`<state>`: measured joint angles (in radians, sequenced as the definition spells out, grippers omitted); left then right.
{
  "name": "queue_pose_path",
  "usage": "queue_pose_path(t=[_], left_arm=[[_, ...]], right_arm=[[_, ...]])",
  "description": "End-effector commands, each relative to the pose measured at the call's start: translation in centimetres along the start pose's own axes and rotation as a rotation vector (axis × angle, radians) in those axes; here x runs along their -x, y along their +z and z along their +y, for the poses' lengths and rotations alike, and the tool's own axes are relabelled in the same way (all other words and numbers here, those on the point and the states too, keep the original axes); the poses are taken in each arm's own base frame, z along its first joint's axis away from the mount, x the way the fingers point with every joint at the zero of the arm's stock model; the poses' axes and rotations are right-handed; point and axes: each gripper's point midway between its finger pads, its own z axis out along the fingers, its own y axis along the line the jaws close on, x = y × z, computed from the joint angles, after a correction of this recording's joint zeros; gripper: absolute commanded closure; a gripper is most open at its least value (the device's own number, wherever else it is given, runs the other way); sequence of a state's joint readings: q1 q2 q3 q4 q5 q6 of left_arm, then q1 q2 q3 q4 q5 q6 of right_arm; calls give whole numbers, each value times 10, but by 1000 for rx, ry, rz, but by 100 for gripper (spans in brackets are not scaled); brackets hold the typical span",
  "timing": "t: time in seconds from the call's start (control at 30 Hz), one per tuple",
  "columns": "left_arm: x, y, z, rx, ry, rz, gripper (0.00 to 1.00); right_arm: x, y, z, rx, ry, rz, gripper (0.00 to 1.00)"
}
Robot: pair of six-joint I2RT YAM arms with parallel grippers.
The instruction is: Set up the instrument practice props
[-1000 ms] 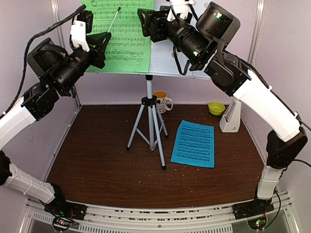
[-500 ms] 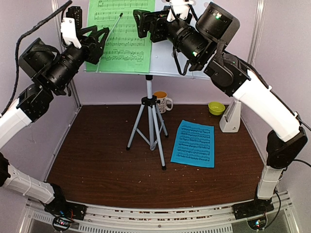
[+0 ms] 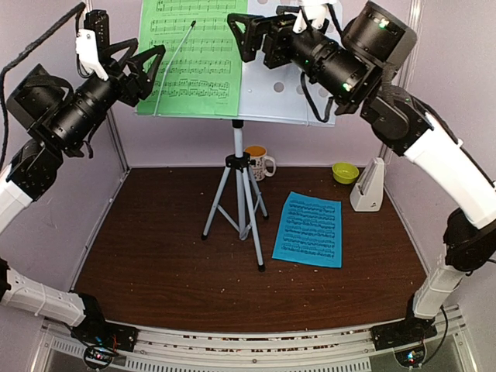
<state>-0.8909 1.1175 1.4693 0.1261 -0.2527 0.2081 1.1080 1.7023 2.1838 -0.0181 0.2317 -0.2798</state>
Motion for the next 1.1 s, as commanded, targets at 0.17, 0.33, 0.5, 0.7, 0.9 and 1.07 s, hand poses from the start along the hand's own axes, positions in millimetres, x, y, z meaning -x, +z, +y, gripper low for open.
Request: queue_pose_path(t=[0.17,0.33,0.5,0.7,0.9,1.07], left_arm=[[-30,-41,-32,-217,31,104,31],[-72,-67,-49,-288,6,170,31],[-106,-82,-63,-328,-32,224,31],[-140,-90,-77,-350,-84,285,31],[-166,-89,-86,-352,-112,342,31],[-188,-87,-99,-370,-132,397,31]], right_arm=[[-6,-72,-4,139,59,92,0],[-56,-129,-22,99,95,244,0],[-100,-189,-42,39,181,336,0],[-164,-238,-62,-84,233,470,0],[-261,-262,-75,-256,210,709,0],[-322,-257,-88,-305,293,849,1]])
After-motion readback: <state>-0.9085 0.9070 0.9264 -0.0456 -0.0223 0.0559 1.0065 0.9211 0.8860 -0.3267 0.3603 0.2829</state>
